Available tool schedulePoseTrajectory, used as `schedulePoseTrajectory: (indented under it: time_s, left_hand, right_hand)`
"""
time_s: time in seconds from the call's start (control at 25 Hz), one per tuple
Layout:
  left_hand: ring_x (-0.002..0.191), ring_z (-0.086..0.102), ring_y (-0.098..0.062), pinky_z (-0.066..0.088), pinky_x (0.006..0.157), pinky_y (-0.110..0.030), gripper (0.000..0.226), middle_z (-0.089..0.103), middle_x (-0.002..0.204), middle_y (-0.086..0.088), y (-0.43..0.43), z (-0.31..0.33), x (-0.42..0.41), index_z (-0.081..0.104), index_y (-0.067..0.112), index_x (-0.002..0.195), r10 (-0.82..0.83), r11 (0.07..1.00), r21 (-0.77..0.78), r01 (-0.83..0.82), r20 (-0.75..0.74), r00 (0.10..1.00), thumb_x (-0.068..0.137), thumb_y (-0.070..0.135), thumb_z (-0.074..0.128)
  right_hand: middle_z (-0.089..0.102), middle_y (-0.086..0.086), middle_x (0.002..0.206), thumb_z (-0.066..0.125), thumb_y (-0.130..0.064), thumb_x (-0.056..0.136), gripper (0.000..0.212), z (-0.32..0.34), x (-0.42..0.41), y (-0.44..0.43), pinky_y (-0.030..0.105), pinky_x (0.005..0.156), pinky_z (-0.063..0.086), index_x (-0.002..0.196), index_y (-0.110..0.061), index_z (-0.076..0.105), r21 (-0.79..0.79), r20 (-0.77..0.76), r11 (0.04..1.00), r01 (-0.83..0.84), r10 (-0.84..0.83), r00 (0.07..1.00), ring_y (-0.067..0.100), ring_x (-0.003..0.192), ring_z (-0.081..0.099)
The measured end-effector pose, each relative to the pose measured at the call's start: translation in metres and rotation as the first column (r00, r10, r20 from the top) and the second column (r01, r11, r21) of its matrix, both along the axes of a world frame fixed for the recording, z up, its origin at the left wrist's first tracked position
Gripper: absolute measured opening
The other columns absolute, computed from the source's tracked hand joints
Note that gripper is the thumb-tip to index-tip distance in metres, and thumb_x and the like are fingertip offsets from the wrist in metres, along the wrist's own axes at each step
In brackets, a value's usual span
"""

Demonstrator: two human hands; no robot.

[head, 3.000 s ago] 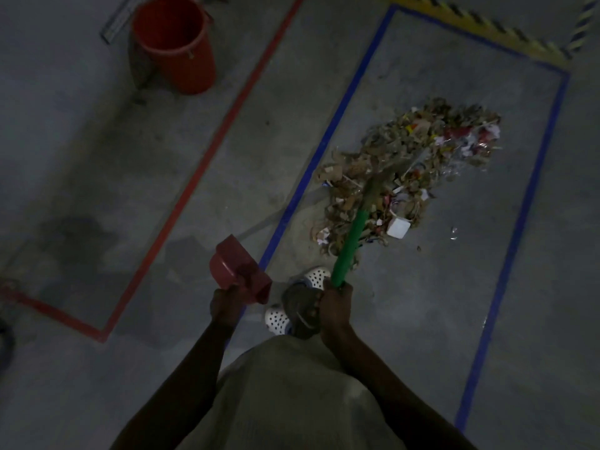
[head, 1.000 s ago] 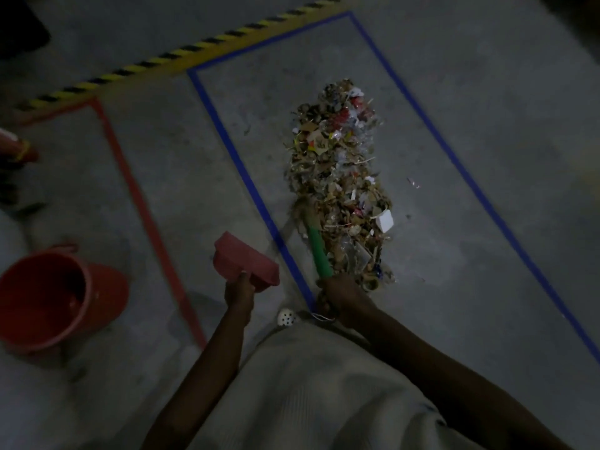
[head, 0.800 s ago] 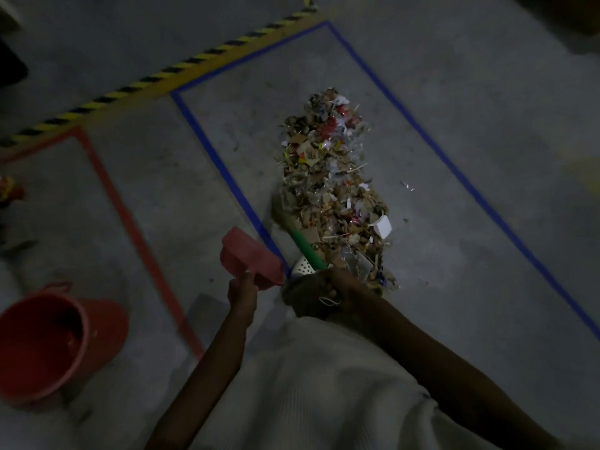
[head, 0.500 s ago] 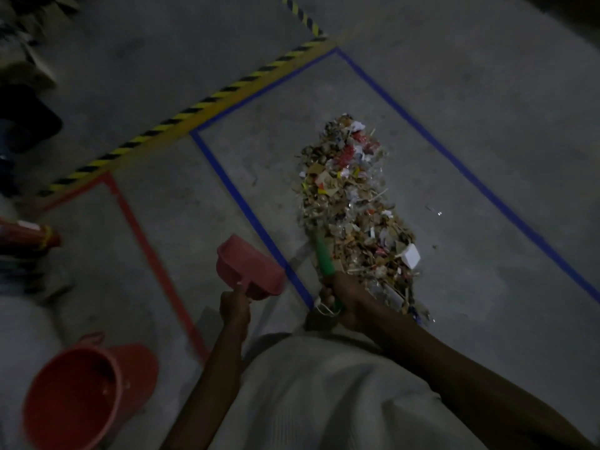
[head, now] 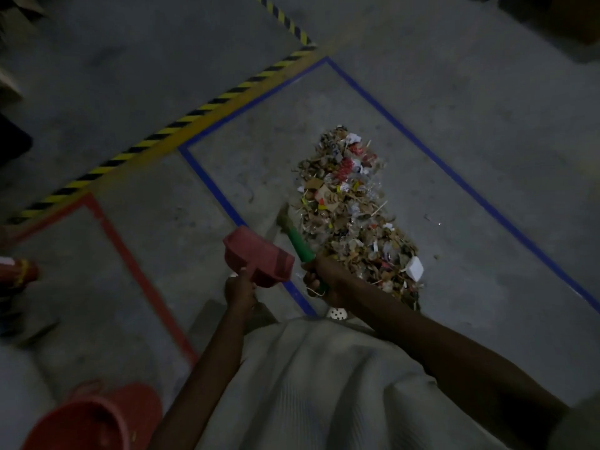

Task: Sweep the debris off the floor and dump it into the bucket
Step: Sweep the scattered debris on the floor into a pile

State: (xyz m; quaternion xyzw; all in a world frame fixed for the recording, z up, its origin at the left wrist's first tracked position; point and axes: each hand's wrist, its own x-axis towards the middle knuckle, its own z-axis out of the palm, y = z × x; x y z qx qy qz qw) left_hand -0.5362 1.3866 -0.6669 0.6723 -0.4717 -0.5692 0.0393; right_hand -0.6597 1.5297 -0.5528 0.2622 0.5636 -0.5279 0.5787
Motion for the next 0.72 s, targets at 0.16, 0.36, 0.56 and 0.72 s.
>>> schedulePoseTrajectory:
  time_s: [0.16, 0.36, 0.56, 0.72]
  left_hand:
    - [0.055, 0.049, -0.023, 0.033, 0.052, -0.028, 0.044, 0.058, 0.065, -0.01, -0.092, -0.007, -0.019, 0.065, -0.008, 0.1, -0.135, 0.99, 0.051, 0.135, 0.002, 0.991, 0.095, 0.035, 0.057]
    - [0.035, 0.036, -0.017, 0.026, 0.039, -0.018, 0.046, 0.056, 0.053, -0.005, -0.216, 0.003, -0.05, 0.064, -0.002, 0.09, -0.304, 0.953, 0.019, 0.304, -0.012, 0.953, 0.096, 0.042, 0.051]
    - [0.05, 0.044, -0.021, 0.03, 0.05, -0.029, 0.041, 0.071, 0.077, -0.013, -0.282, 0.012, -0.084, 0.053, 0.007, 0.095, -0.418, 0.907, -0.059, 0.417, -0.013, 0.908, 0.098, 0.047, 0.05]
    - [0.051, 0.048, -0.023, 0.032, 0.052, -0.03, 0.042, 0.071, 0.08, -0.017, -0.309, 0.004, -0.11, 0.056, 0.003, 0.104, -0.498, 0.867, -0.004, 0.498, 0.006, 0.867, 0.099, 0.044, 0.05]
  right_hand:
    - [0.03, 0.001, 0.064, 0.035, -0.004, 0.106, 0.041, -0.016, -0.014, -0.059, 0.014, 0.032, 0.025, 0.147, -0.002, 0.033, 0.049, -0.025, 0.987, 0.15, -0.149, 0.989, 0.004, 0.029, 0.03]
    - [0.034, -0.001, 0.058, 0.04, -0.021, 0.109, 0.019, -0.022, -0.013, -0.133, 0.018, 0.032, 0.025, 0.126, -0.012, 0.044, 0.024, -0.098, 0.934, 0.357, -0.353, 0.93, 0.006, 0.035, 0.032]
    - [0.045, 0.0, 0.057, 0.043, -0.021, 0.105, 0.022, -0.021, -0.025, -0.183, 0.022, 0.036, 0.034, 0.122, -0.009, 0.05, 0.045, -0.182, 0.887, 0.46, -0.446, 0.876, 0.01, 0.041, 0.04]
    - [0.052, 0.004, 0.059, 0.048, -0.002, 0.097, 0.006, -0.023, -0.041, -0.208, 0.021, 0.041, 0.041, 0.096, -0.003, 0.054, 0.135, -0.153, 0.902, 0.411, -0.391, 0.908, 0.012, 0.046, 0.048]
